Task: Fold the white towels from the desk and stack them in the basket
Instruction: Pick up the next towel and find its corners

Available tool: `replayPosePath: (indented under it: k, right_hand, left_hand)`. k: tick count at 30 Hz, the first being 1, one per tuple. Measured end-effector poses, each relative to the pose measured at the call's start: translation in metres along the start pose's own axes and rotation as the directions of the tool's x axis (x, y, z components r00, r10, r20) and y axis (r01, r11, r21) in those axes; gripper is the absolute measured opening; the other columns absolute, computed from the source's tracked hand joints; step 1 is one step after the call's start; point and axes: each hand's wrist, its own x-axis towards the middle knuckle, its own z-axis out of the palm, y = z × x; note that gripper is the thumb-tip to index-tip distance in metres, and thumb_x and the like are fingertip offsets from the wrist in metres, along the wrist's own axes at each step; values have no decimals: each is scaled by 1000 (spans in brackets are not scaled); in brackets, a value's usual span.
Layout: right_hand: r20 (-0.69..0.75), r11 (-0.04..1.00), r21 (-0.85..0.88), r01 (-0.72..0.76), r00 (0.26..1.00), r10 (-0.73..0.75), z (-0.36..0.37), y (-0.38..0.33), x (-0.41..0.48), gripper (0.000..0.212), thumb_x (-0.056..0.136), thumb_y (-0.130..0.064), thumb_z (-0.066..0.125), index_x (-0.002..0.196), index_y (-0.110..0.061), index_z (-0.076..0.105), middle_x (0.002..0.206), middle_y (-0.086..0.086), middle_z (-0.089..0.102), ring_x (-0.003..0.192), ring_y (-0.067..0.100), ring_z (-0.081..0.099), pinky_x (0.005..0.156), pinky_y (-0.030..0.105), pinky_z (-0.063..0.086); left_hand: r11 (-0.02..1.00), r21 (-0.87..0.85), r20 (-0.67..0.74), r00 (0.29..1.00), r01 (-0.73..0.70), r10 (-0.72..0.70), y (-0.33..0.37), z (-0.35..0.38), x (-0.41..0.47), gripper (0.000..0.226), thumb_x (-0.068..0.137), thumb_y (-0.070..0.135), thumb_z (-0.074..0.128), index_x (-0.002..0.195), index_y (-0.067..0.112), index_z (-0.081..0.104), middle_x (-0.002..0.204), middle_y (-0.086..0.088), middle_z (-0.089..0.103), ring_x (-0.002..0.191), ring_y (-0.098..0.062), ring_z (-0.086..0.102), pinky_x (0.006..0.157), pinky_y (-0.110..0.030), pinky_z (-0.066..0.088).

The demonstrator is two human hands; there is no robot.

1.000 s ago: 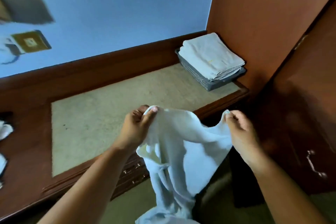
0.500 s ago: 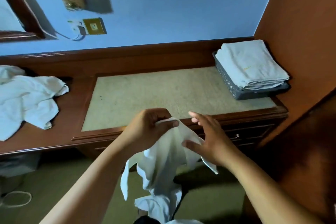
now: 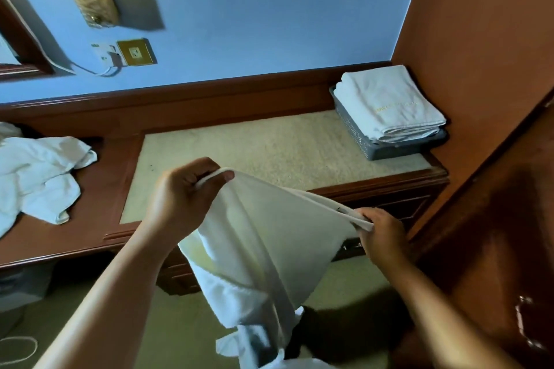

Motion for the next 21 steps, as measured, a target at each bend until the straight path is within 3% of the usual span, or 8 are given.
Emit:
replayPosePath:
  k: [3,6,9,12,14,16,19,21]
  right_hand:
    - [18,978,197,-67,998,65,-14,-17,-4,12,87,-19,76,82,-30,76,73,-16,71,69,0,66,54,14,45]
    - [66,968,252,11,997,-29,-18,-44,-11,16,92,-17,72,81,-29,75,70,-5,70,63,7,65,54,28,47]
    - [184,944,330,-2,981,-62,-17,-78,-23,39,96,-56,53,87,-24,75,72,5,70,68,18,67,61,36,50]
    - [174,903,429,-12,982,-70,-1,-112,-28,48,93,-60,45,112,-24,71,98,-3,75,96,11,70,86,37,55]
    - [100,814,579,-42,995,-20,11,-139,-27,37,94,-48,50,128,-37,60,119,-9,70,111,8,65,97,38,51]
    - [128,747,662,-63,991,-30,24,-163,-26,41,99,-38,50,138,-52,48,140,-14,57,124,13,59,101,45,50]
    - [213,696,709,-115,976,-55,40,-195,-26,39,107,-17,44,122,-46,65,120,-10,66,107,23,66,86,55,59]
    - [232,653,744,-141,971,-54,49,-213,-29,37,107,-13,43,105,-35,74,101,1,71,94,26,71,81,49,61]
  left_hand:
    - [998,24,-79,996,53,-51,-12,-16,12,30,94,21,69,69,6,61,59,-13,52,52,-12,45,47,-19,29]
    - [990,8,-157,978,138,-135,-31,-20,17,32,96,23,67,71,4,61,62,-17,52,53,-9,41,48,-25,30]
    - [977,5,-220,953,214,-208,-51,-19,27,25,98,23,63,78,8,62,66,-16,57,54,-14,46,50,-33,33]
    - [953,-44,57,953,301,-298,-66,-12,29,20,98,10,60,115,20,60,101,-4,71,73,3,63,64,-15,49]
    - [965,38,259,930,259,-260,-73,-3,19,29,95,12,65,120,23,57,117,1,69,103,-12,67,90,-36,56]
    - [966,12,419,876,257,-238,-72,4,-2,18,92,13,70,104,19,59,94,1,73,88,-24,70,80,-47,58]
    - [878,-306,616,780,367,-111,-65,12,-46,34,86,16,75,113,11,55,102,-12,69,91,-21,68,81,-44,56]
    - [853,-365,564,818,374,-117,-64,16,-68,53,81,35,80,123,20,51,114,1,64,102,-10,65,85,-29,56]
